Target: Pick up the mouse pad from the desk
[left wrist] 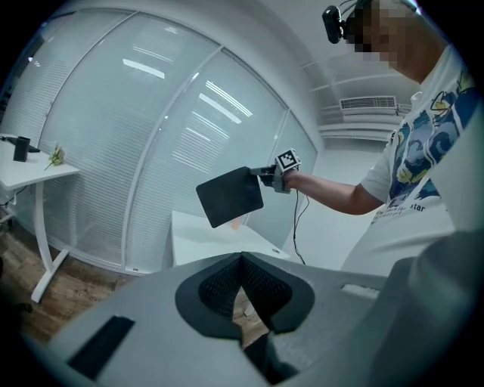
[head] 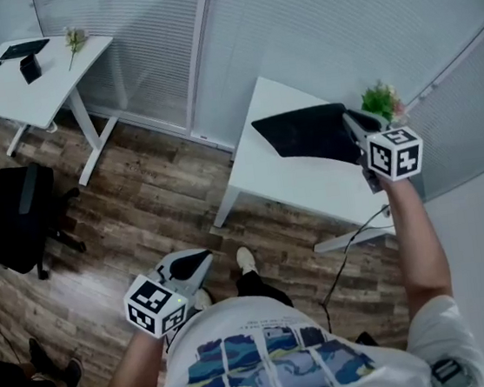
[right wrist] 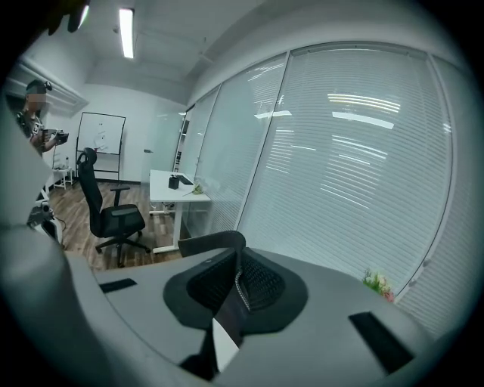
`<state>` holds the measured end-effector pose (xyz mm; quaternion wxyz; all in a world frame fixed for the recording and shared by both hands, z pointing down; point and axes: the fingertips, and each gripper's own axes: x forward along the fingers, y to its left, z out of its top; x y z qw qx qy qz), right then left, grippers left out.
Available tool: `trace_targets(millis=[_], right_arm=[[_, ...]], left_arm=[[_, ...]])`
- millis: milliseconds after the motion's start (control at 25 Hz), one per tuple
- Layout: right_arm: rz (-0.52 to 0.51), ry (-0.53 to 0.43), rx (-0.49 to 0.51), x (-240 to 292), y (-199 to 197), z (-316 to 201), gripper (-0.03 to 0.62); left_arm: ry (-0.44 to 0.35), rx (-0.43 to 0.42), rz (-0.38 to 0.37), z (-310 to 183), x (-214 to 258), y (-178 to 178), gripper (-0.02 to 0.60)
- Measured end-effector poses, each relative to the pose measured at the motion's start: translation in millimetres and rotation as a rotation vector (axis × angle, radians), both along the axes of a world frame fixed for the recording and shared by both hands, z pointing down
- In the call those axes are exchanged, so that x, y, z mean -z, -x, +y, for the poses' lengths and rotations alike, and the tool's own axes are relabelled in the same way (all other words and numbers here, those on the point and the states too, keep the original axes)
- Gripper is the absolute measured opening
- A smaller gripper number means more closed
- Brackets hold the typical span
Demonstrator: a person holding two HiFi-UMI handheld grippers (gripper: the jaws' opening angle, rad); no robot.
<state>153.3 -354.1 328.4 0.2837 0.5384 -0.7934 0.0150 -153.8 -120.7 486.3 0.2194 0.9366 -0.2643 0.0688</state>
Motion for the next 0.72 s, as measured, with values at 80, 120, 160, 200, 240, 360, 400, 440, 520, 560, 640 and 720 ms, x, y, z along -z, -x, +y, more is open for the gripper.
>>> trace_targets(millis=[80, 120, 160, 200, 240, 360, 400, 440, 520, 560, 640, 720], right_arm=[[0.004, -0.015, 0.013, 14, 11, 6, 0.025], [0.002, -0.022, 0.019, 21, 16, 9, 0.025], [-0.002, -0.028, 0.025, 27, 21, 12, 0.025], [-0.008, -0.035, 0.031, 33, 26, 15, 0.025], [-0.013, -0.041, 0.037, 39, 30, 19, 0.025], [-0.02, -0.057, 0.056, 52, 41, 29, 0.025], [-0.02, -0.062, 0.064, 56, 45, 32, 0.025], [-0.02, -0.066, 0.071, 61, 49, 35, 0.025], [-0.024, -0.073, 0.083, 70, 57, 41, 0.025], [-0.027, -0.077, 0.087, 73, 60, 43, 0.025], [-0.03, -0.083, 0.097, 79, 67, 48, 0.025], [-0.037, -0.086, 0.108, 84, 73, 54, 0.025]], left_arm=[[-0.002, 0.007, 0.006, 0, 2, 5, 0.002], [-0.003, 0.01, 0.009, 0, 3, 7, 0.002], [-0.004, 0.012, 0.011, 0, 4, 8, 0.002], [-0.006, 0.013, 0.012, 0, 5, 9, 0.002], [-0.009, 0.012, 0.012, 1, 5, 9, 0.002], [-0.01, 0.012, 0.016, 2, 5, 9, 0.002], [-0.01, 0.013, 0.017, 3, 5, 10, 0.002], [-0.012, 0.015, 0.018, 4, 5, 10, 0.002], [-0.017, 0.018, 0.019, 5, 7, 12, 0.002], [-0.017, 0.019, 0.021, 5, 7, 13, 0.002], [-0.015, 0.019, 0.028, 6, 8, 13, 0.002], [-0.014, 0.019, 0.033, 8, 9, 15, 0.002]])
